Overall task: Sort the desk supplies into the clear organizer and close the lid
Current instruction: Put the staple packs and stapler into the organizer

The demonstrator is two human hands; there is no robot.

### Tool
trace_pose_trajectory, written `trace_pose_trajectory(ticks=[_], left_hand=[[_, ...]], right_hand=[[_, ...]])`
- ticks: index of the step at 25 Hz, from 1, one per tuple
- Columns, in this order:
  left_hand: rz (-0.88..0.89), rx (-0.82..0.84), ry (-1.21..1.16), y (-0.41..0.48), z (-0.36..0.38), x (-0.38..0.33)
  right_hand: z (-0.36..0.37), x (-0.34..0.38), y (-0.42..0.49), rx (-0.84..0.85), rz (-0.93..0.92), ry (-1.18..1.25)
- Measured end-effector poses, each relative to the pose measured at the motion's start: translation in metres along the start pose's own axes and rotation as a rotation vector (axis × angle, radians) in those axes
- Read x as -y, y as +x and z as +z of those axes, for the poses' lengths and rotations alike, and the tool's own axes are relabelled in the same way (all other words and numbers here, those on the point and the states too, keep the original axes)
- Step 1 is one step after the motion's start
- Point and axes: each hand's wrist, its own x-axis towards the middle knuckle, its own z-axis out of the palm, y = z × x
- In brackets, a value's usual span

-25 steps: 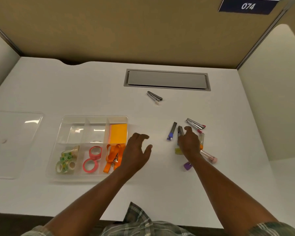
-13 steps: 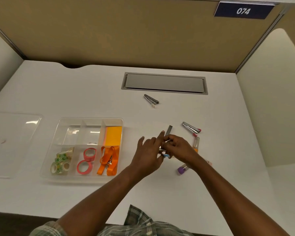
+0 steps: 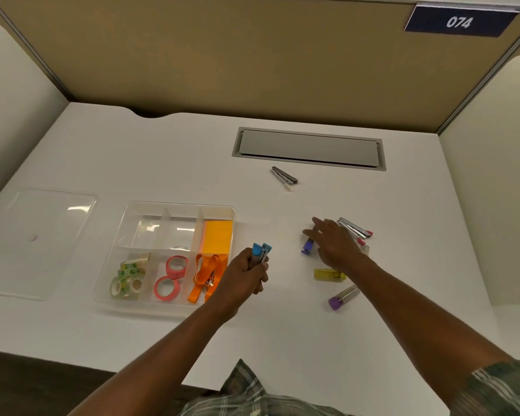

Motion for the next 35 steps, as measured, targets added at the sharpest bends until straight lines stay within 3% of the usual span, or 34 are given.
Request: trace_pose_trajectory(ticks=[5, 8, 12, 14, 17, 20, 25, 29, 35], left_hand=[[-0.079, -0.042, -0.131, -0.007, -0.033, 0.013], [-0.113, -0.05, -0.18, -0.011, -0.052, 0.019], [-0.168, -0.059, -0.287, -0.013, -0.076, 0.022], [-0.174, -0.061, -0.335, -0.014, -0.091, 0.023], [-0.162, -0.07, -0.435, -0.013, -0.114, 0.021], [-0.184, -0.135, -0.527, -0.008, -0.141, 0.017], [-0.177, -0.195, -0.574, 0.012, -0.178, 0.008], [-0.148, -0.28, -0.495, 0.034, -0.197, 0.004], [-0.156, -0.396, -0.326, 0.065, -0.209, 0.002]], right_hand=[[0.009, 0.013, 0.007, -0.149, -0.067, -0.131], [0.013, 0.019, 0.01, -0.202, -0.063, 0.018], [0.01, 0.042, 0.009, -0.302, 0.147, 0.534], [0.001, 0.065, 0.012, -0.305, 0.294, 0.942], [-0.02, 0.108, 0.018, -0.158, 0.471, 1.61], [-0.044, 0.156, 0.032, -0.011, 0.533, 1.838], [-0.078, 0.235, 0.061, 0.148, 0.435, 1.82], [-0.088, 0.277, 0.085, 0.085, 0.384, 1.75], [-0.088, 0.306, 0.113, -0.005, 0.448, 1.622]])
